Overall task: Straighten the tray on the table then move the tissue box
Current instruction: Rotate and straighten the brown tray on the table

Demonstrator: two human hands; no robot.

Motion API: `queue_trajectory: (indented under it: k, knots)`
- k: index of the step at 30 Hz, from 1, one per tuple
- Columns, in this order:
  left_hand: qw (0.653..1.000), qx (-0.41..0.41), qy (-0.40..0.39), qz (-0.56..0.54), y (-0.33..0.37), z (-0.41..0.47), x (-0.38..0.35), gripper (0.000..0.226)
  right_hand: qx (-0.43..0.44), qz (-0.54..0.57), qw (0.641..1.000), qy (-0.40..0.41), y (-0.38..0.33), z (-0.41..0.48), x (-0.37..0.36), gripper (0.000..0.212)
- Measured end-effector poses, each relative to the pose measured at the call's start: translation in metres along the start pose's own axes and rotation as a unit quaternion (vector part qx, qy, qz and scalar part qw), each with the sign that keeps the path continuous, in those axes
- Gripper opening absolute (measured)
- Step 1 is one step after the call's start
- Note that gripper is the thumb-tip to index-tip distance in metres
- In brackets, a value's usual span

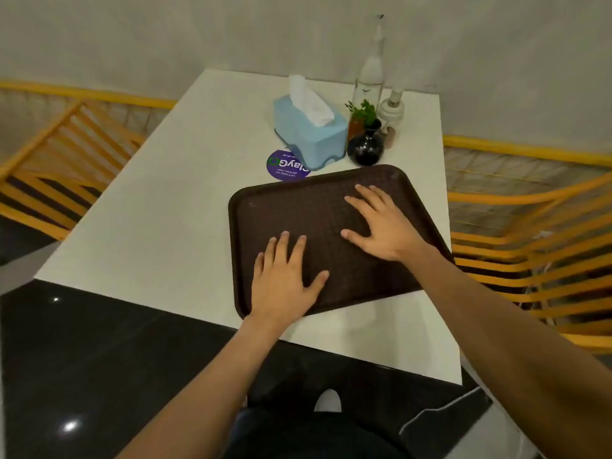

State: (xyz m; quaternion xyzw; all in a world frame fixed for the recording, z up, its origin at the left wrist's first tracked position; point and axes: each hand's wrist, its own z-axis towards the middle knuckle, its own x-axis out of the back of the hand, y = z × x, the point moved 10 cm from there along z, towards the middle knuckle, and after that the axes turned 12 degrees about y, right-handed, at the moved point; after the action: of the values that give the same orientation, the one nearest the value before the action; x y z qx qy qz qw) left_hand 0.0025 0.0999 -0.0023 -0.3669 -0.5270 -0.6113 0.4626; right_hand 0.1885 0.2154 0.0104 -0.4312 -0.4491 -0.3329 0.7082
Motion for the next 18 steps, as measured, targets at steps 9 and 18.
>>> queue_trajectory:
  k: [9, 18]
  knots:
    - [0.998, -0.011, -0.058, 0.034, -0.029, -0.029, -0.027, 0.081, -0.007, -0.046, 0.991, -0.128, 0.0, -0.02, -0.052, 0.084]
    - [0.993, -0.073, -0.084, 0.041, -0.09, -0.016, -0.006, 0.079, -0.057, -0.094, 0.992, -0.06, -0.045, -0.021, -0.063, 0.084]
